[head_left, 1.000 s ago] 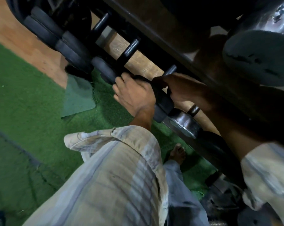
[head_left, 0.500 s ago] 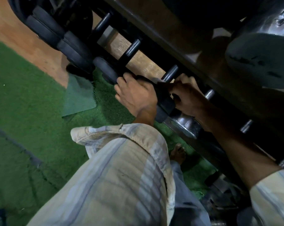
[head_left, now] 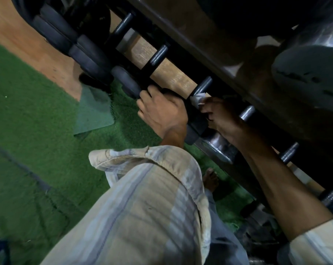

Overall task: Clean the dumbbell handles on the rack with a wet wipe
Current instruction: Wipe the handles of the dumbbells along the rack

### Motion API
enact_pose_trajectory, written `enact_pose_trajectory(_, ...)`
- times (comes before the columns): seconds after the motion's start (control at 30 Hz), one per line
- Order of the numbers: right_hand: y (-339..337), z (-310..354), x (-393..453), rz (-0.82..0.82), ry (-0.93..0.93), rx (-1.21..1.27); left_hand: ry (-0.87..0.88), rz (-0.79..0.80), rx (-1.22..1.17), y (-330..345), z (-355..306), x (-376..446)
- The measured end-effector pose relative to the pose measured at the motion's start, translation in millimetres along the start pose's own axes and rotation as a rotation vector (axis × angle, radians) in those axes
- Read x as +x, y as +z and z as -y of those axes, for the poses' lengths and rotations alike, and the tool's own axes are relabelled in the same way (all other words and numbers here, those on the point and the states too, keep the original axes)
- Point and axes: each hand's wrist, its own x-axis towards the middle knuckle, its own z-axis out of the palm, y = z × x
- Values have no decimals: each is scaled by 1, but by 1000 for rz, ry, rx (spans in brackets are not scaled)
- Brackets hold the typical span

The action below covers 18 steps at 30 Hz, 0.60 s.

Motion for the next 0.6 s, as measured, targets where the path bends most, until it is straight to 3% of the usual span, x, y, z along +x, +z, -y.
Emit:
enact_pose_trajectory(0.17, 8, 15, 2, -26, 153, 422, 4, 6, 11, 0, 1, -1)
enact_pose_trajectory(0.4, 9, 15, 21, 181, 219, 736, 5, 5, 29, 0, 0, -1)
enact_pose_trajectory(0.6, 14, 7, 27, -154, 177, 833, 22, 13, 38, -2, 0, -1)
